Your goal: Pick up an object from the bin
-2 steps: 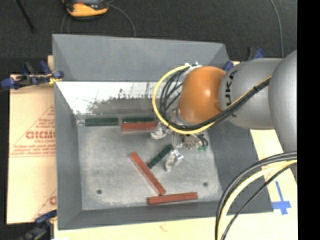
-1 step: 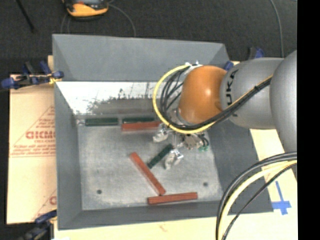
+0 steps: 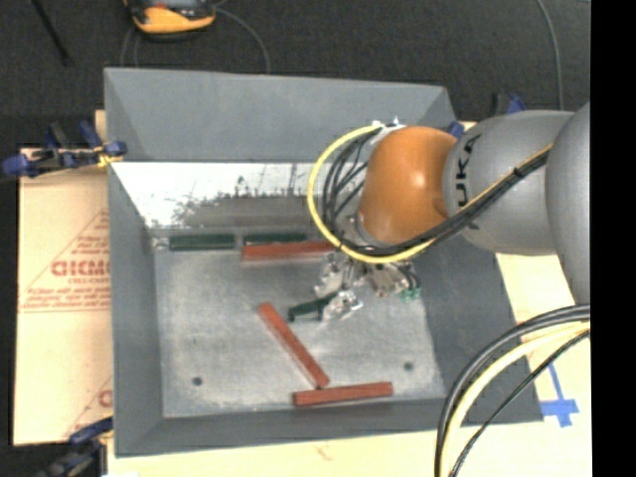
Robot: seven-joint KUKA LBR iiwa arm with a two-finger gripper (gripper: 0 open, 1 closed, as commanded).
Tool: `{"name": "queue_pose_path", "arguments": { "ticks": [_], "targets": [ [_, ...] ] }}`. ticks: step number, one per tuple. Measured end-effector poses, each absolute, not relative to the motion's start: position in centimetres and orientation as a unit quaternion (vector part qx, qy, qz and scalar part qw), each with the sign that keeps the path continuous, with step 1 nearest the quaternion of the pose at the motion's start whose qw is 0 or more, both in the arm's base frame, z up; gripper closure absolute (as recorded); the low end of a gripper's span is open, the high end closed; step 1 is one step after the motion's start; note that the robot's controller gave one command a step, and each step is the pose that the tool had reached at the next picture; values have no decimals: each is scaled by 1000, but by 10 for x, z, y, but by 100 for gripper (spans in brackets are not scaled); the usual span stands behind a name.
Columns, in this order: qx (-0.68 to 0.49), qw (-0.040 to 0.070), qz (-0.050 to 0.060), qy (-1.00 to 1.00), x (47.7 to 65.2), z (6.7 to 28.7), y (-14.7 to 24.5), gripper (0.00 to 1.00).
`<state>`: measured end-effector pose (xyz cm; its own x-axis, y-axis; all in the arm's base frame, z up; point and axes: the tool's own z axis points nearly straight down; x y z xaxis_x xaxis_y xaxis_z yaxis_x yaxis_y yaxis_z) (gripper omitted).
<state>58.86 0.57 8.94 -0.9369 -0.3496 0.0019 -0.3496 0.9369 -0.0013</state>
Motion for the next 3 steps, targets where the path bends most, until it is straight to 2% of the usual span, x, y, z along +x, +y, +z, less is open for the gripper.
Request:
{"name": "queue_pose_path", "arguments": {
  "ticks": [1,3],
  "targets": [
    [177,-2,0,-984,590,107,6,100],
    [176,-3,1,-984,591,125,6,100]
  ]
}}
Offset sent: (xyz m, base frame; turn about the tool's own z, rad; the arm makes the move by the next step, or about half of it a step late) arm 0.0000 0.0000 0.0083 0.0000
